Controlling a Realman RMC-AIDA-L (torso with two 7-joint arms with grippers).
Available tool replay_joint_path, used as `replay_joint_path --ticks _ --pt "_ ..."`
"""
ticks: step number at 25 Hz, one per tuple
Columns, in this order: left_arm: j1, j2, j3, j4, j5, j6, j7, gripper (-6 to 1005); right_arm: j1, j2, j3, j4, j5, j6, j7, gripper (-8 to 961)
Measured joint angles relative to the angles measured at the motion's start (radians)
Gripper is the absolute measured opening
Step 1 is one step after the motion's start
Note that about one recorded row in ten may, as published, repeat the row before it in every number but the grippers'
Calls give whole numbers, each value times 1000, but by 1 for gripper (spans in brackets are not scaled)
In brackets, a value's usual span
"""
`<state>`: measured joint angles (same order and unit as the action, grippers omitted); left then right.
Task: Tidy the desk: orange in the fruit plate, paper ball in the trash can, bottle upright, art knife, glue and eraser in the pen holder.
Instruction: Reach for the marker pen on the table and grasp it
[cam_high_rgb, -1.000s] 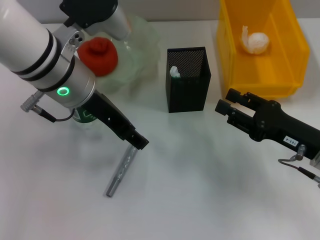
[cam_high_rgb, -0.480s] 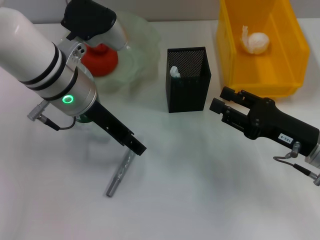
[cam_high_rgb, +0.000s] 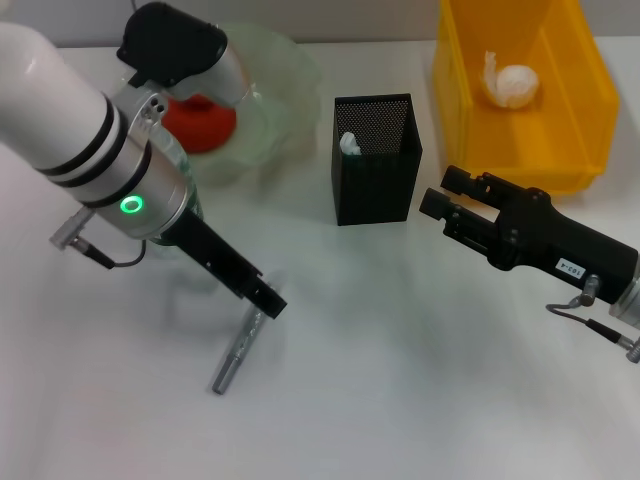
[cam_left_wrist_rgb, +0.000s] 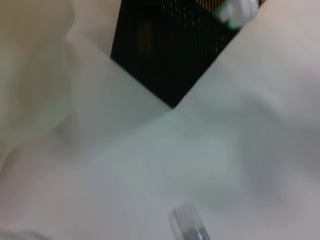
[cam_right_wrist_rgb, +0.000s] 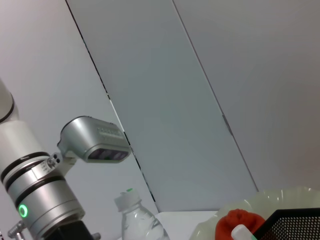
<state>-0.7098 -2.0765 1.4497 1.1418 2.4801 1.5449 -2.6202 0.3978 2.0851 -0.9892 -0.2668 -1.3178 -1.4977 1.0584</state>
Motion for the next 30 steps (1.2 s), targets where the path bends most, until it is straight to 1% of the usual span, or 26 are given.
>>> replay_joint_path --ticks 6,11,20,30 --pt "9 1 7 -2 0 56 -8 783 11 2 0 8 0 4 0 554" --pt "9 1 8 -5 0 66 -15 783 13 2 0 19 0 4 0 554" --pt "24 3 10 -8 2 43 -10 783 13 3 0 23 0 5 0 554" --pt "17 1 14 -8 2 30 -5 783 14 3 1 27 2 5 0 554"
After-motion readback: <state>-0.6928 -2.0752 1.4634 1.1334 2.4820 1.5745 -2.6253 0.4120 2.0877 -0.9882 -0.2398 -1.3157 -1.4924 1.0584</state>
